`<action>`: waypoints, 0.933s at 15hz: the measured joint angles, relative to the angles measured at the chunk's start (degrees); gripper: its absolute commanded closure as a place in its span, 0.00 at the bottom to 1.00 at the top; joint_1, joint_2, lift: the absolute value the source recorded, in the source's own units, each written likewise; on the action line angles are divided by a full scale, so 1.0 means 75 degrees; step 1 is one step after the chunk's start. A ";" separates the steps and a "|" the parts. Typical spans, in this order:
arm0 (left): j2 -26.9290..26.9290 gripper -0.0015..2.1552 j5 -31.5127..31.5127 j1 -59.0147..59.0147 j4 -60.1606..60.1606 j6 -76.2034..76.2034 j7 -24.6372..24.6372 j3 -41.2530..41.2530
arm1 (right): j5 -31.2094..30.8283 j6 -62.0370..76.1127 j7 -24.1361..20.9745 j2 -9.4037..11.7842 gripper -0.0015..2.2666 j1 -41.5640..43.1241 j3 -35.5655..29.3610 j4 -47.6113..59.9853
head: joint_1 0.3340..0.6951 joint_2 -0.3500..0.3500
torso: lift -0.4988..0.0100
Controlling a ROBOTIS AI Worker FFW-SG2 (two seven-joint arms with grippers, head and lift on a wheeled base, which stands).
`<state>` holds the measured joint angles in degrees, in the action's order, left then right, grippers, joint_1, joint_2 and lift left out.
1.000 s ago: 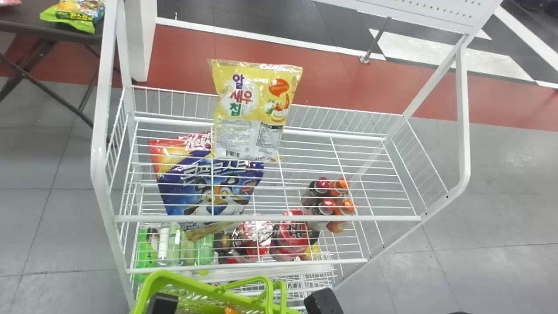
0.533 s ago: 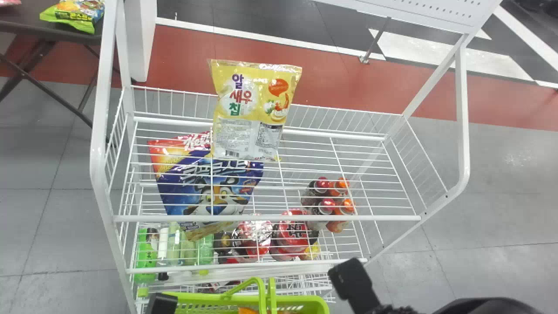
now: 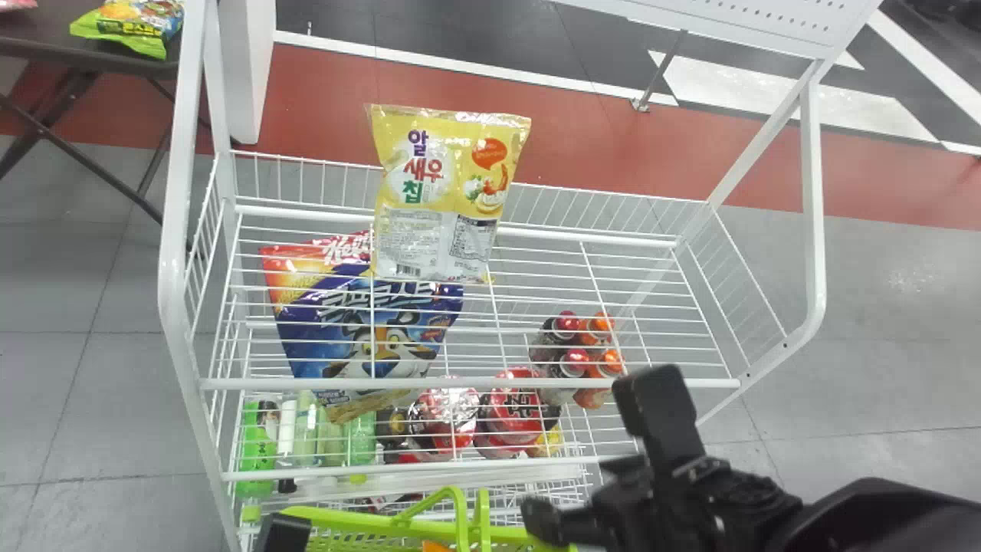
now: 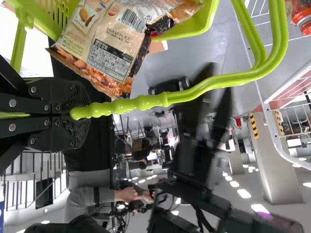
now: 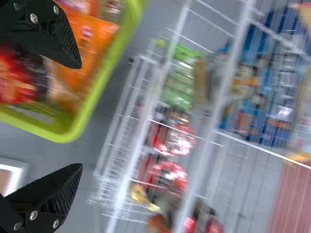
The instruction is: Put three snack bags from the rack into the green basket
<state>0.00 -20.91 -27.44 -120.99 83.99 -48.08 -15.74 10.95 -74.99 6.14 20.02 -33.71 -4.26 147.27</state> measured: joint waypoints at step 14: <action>0.0000 0.68 -0.0024 -0.0173 -0.0074 -0.0094 -0.0088 0.0219 | 0.0984 0.8815 -0.0433 -0.0794 0.04 -0.2219 -0.0409 -0.1306 | 1.00 0.00 | 0.98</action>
<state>0.00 -21.09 -28.74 -121.55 83.28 -48.74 -14.10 18.33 -8.88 2.89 14.06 -50.35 -7.32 137.48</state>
